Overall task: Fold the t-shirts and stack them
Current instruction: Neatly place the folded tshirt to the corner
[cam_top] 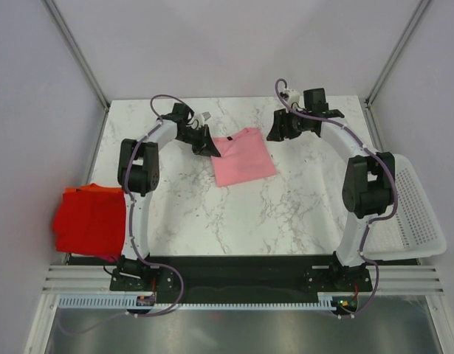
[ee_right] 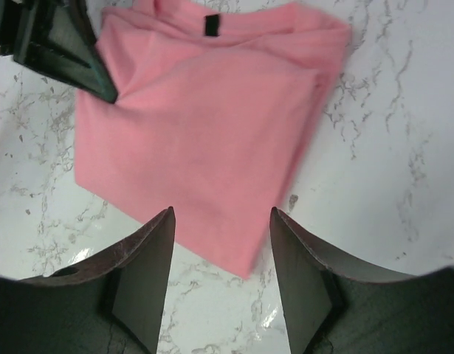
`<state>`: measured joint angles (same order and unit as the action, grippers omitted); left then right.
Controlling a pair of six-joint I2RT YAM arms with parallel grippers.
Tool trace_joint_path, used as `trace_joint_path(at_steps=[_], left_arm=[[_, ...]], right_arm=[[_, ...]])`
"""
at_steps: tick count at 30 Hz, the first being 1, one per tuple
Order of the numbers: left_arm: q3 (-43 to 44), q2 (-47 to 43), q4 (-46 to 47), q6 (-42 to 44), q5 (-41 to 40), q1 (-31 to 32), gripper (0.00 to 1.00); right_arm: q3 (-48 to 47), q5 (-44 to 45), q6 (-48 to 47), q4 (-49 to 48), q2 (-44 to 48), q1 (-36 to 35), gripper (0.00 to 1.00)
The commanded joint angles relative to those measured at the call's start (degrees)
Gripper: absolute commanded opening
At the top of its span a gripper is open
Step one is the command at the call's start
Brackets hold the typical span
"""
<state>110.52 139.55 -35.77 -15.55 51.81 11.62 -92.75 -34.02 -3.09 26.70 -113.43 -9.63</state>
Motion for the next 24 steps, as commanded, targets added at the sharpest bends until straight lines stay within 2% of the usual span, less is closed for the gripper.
trace_joint_path(at_steps=[1, 2, 3, 9, 14, 19, 24], left_arm=[[-5.3, -12.7, -14.31, 14.3, -3.37, -2.56, 0.02], [-8.53, -16.37, -17.46, 18.32, -5.65, -3.17, 0.02], [-10.05, -16.41, -17.49, 20.1, -7.15, -3.44, 0.02], [-21.47, -27.03, -33.21, 30.57, -16.46, -4.5, 0.02], [-32.18, -37.47, -35.95, 34.0, -24.02, -6.52, 0.02], [-38.09, -46.37, -37.53, 35.68, -27.81, -7.04, 0.02], [-41.43, -56.04, -40.07, 36.91, -32.81, -10.12, 0.02]], right_arm=[[3.09, -0.7, -2.62, 1.78, 5.74, 1.71, 0.63], [4.06, -0.96, -2.62, 2.13, 6.54, 2.07, 0.63], [4.07, -1.22, -2.53, 2.3, 7.33, 2.33, 0.63], [9.86, -3.25, -4.72, 2.39, 14.54, 3.65, 0.64], [15.66, -4.3, -4.47, 1.43, 20.69, 3.74, 0.64], [19.88, -4.74, -4.38, 0.2, 25.18, 3.74, 0.65], [20.68, -5.35, -4.11, -0.07, 27.03, 3.74, 0.65]])
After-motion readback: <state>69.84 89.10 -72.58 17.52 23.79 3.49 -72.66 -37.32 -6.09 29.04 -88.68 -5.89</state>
